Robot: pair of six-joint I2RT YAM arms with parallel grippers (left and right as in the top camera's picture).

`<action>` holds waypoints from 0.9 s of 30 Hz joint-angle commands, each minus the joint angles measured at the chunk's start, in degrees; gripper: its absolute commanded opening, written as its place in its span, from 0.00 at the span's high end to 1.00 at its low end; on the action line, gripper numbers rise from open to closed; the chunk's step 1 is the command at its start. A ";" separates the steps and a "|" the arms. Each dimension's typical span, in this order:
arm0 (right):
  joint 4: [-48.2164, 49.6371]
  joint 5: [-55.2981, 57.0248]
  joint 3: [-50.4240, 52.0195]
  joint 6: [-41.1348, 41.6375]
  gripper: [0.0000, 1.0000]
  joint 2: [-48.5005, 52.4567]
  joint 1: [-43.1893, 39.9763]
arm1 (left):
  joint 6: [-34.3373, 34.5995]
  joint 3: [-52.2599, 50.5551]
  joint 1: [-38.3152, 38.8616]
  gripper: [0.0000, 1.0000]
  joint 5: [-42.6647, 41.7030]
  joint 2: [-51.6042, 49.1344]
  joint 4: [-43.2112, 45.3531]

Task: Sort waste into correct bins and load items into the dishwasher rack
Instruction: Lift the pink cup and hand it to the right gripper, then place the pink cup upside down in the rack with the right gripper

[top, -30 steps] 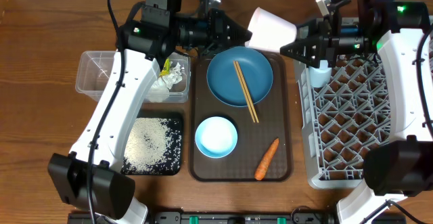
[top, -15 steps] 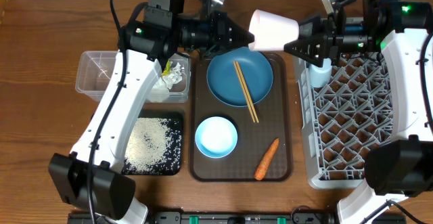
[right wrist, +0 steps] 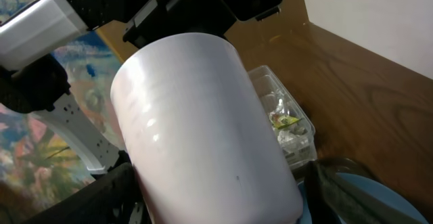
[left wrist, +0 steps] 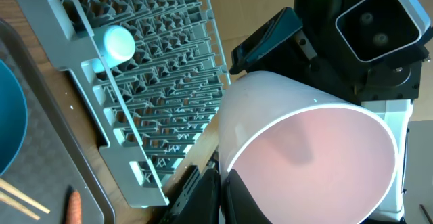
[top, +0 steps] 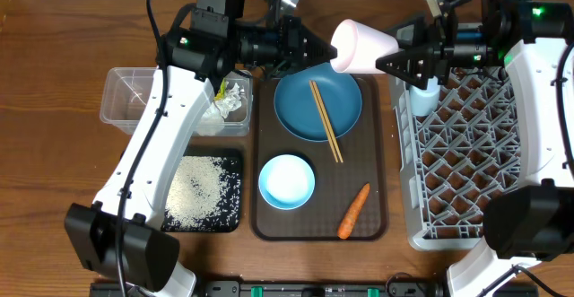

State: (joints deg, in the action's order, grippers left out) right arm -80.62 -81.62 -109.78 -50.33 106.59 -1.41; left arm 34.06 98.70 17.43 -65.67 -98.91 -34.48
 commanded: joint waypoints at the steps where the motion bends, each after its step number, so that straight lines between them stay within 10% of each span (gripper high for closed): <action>1: 0.33 -1.03 -1.01 -0.35 0.21 -1.05 1.60 | -1.20 -0.11 0.17 0.94 -1.42 0.20 0.09; 14: 0.98 -0.74 -1.01 -0.31 0.49 -1.05 3.08 | -1.22 -0.11 0.17 0.92 -1.14 0.20 0.07; 17: 1.03 -0.74 -1.01 -0.31 0.51 -1.05 3.10 | -1.27 -0.11 0.17 0.75 -1.14 0.20 0.07; 27: 0.98 6.12 -1.01 4.79 0.58 -1.05 0.35 | -2.58 -0.11 -2.99 0.68 8.66 0.20 -0.09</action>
State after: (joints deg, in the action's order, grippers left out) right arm -79.66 -78.78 -109.80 -48.66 106.52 0.51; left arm 32.99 98.70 16.38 -61.21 -98.91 -34.48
